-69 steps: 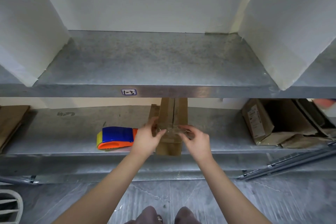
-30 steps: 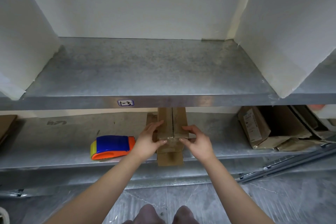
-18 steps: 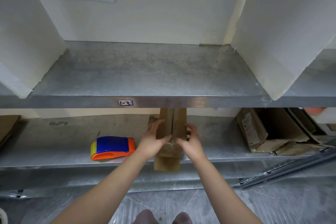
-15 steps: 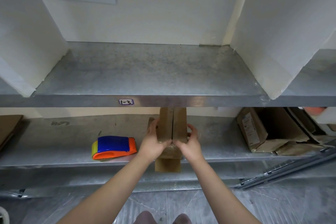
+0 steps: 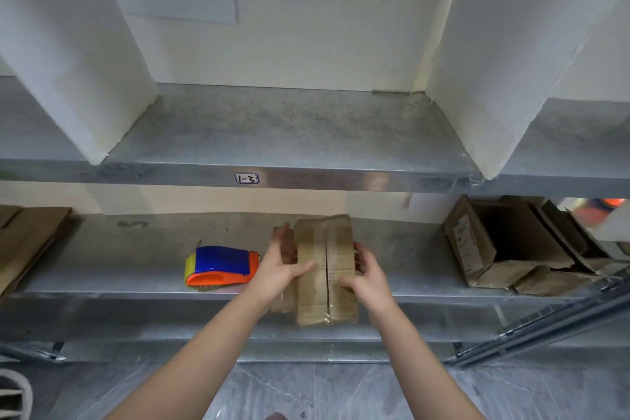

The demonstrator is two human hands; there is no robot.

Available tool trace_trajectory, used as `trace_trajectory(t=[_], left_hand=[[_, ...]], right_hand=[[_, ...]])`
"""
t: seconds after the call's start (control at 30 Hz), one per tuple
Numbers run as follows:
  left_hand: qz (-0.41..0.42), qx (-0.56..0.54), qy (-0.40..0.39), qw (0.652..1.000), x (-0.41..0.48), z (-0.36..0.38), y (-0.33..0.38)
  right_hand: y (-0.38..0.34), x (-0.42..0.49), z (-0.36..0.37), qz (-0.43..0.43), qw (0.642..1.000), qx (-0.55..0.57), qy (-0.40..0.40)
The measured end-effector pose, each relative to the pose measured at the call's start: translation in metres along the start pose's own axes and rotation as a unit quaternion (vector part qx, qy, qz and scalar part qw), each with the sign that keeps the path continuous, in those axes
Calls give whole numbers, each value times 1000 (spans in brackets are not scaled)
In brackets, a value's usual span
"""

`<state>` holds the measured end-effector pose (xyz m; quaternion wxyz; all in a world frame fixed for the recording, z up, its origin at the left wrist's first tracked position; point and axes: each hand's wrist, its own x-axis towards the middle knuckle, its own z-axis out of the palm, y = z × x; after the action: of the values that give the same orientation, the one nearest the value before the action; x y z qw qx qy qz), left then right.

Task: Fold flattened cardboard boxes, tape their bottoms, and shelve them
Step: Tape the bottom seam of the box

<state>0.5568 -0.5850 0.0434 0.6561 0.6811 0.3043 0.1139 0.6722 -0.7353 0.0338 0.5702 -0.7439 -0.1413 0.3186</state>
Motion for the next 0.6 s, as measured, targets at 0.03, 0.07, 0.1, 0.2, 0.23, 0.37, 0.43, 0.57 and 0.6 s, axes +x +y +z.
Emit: trace_trajectory(t=[0.03, 0.07, 0.1, 0.2, 0.23, 0.37, 0.43, 0.57, 0.6], left_hand=[[8, -7, -5, 1000, -3, 0, 4], [13, -14, -6, 1000, -5, -1, 8], [19, -22, -1, 1000, -9, -2, 15], [18, -48, 11, 999, -15, -2, 41], [36, -52, 20, 998, -17, -1, 50], [98, -47, 69, 992, -22, 3, 68], [101, -81, 68, 989, -22, 1, 63], [73, -126, 27, 989, -23, 2, 48], [69, -116, 16, 991, -23, 3, 43]], right_hand=[[-3, -4, -3, -13, 1000, 9, 1], [-6, -7, -6, -24, 999, 27, 3], [-10, -11, -9, -32, 999, 43, 4], [-24, -19, -14, -65, 996, 58, 9], [-29, -21, -14, -79, 996, 48, 17], [-49, -22, -11, -119, 991, 11, 57], [-53, -22, -12, -124, 991, 50, 23], [-47, -25, -15, -121, 991, 56, -32], [-43, -24, -16, -113, 992, 51, -29]])
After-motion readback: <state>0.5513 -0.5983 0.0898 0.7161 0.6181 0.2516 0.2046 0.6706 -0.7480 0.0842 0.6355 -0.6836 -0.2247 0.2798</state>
